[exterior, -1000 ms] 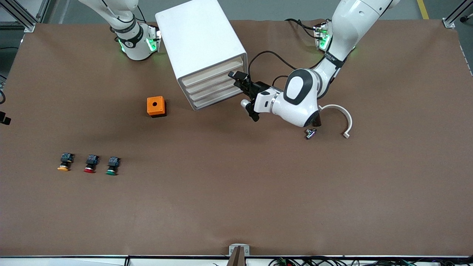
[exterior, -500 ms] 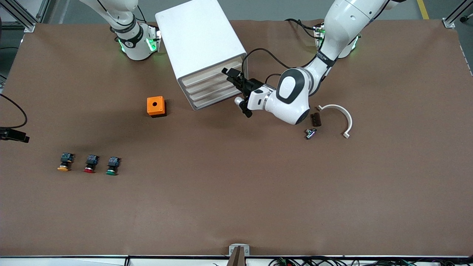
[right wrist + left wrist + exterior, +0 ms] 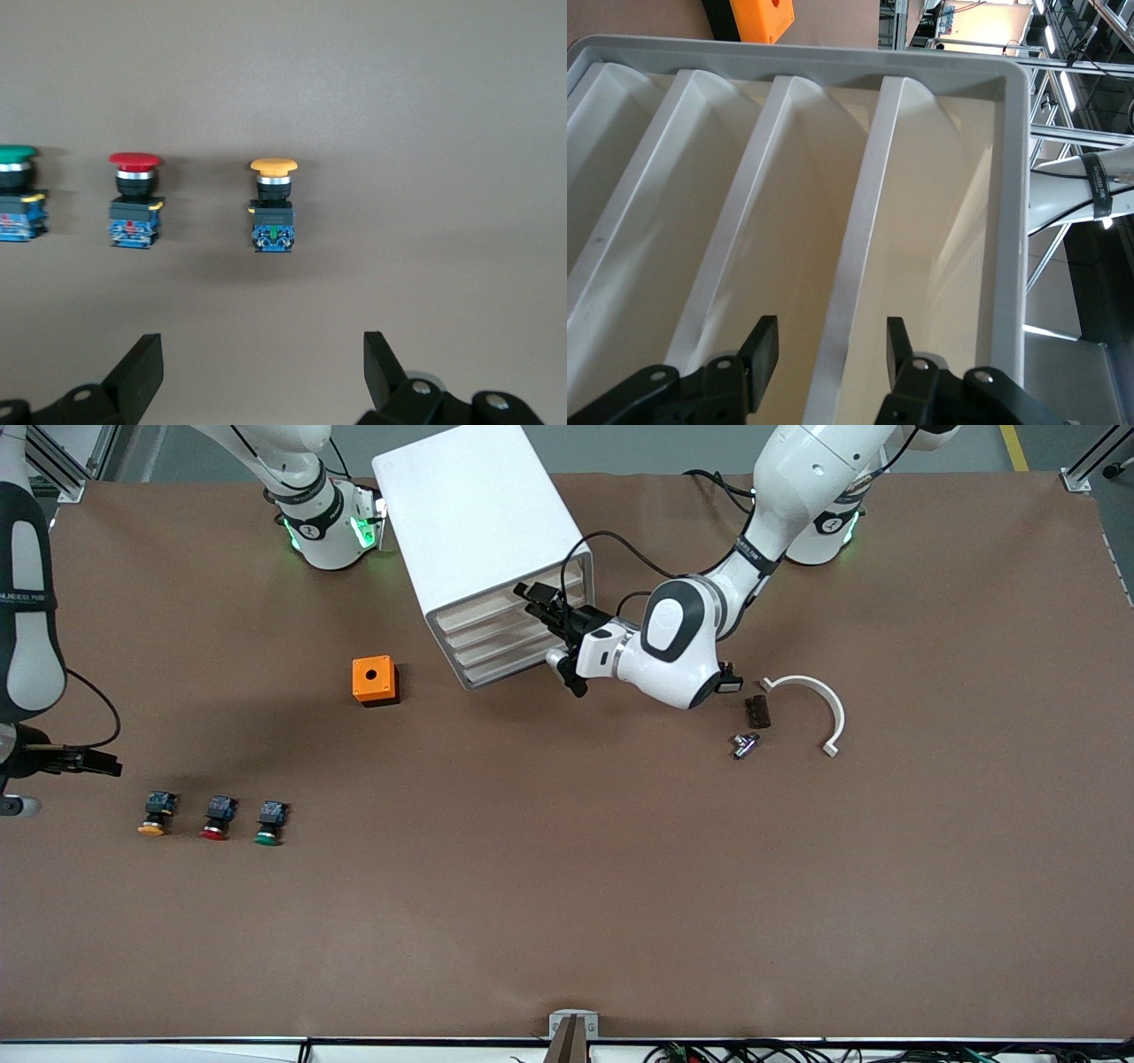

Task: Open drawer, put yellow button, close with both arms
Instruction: 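Pull the drawer open with the left gripper while the right gripper reaches the yellow button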

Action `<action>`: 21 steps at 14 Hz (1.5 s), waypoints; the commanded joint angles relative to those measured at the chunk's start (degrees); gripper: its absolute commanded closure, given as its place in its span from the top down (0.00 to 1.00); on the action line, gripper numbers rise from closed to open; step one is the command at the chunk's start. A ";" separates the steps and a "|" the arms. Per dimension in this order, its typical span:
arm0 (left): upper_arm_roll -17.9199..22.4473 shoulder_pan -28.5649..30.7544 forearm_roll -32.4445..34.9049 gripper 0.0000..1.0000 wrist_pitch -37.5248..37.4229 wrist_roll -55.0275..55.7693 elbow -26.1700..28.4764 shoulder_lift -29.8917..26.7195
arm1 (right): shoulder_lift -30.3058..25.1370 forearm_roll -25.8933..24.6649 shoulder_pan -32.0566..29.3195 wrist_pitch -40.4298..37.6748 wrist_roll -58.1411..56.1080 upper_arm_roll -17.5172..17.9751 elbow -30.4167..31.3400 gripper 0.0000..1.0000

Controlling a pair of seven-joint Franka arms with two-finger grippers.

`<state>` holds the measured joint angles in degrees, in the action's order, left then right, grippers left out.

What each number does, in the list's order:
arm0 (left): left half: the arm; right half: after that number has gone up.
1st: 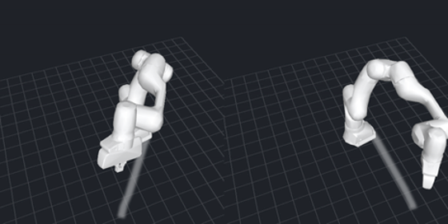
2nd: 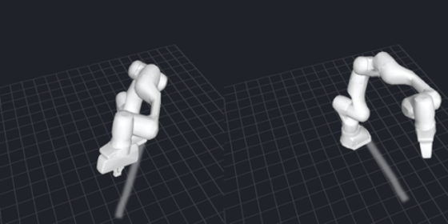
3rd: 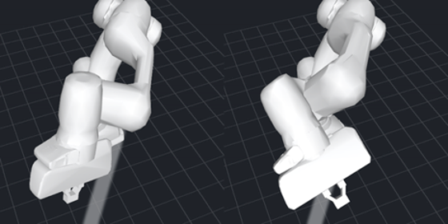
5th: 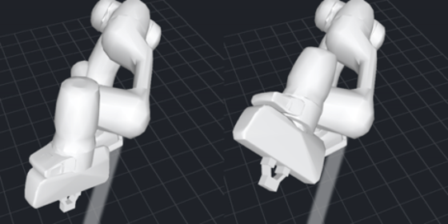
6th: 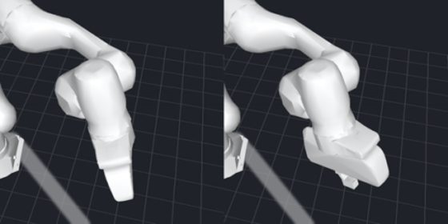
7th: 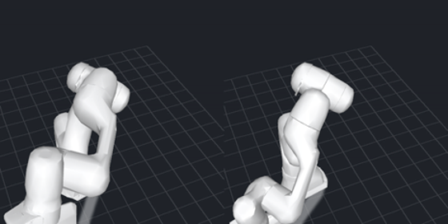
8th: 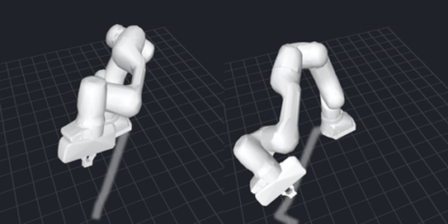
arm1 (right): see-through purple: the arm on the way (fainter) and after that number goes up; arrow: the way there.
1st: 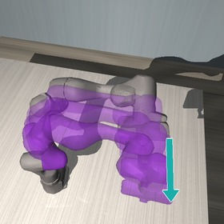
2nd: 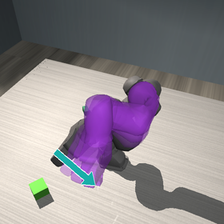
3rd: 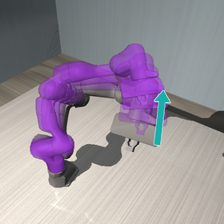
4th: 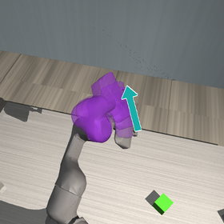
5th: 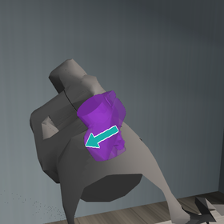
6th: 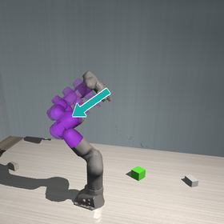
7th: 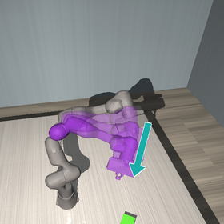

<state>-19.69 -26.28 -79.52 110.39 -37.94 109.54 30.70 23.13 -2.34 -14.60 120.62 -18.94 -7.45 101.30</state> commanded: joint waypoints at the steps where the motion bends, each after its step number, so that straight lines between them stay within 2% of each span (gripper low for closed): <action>1: -0.08 -1.31 -2.74 0.49 1.58 -1.18 0.24 -0.46 | 1.73 -0.12 -1.39 5.75 -1.62 0.68 3.37 1.00; 5: -0.08 -1.58 -2.83 0.25 1.93 -1.00 0.24 -0.73 | 6.22 0.32 -2.10 8.66 -0.92 0.68 3.38 1.00; 7: -0.08 -1.49 -2.83 0.04 1.93 -0.83 0.06 -0.73 | 8.50 1.54 -2.27 9.89 -0.92 0.77 3.38 1.00; 8: -0.08 -1.49 -2.83 0.00 1.93 -0.56 -0.03 -0.73 | 9.82 2.51 -2.18 11.21 -0.92 0.77 3.38 1.00; 16: 0.97 1.49 -2.13 0.00 1.93 2.25 -4.68 3.22 | 12.38 2.96 -1.04 14.47 4.87 0.95 2.41 1.00; 21: 4.57 3.08 -1.08 0.00 1.93 3.30 -8.81 5.42 | 14.75 2.95 -0.60 14.73 9.36 0.95 -0.31 1.00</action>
<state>-16.35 -23.13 -80.79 110.20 -38.11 104.51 33.62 35.89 -0.06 -15.04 135.21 -10.71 -6.52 103.33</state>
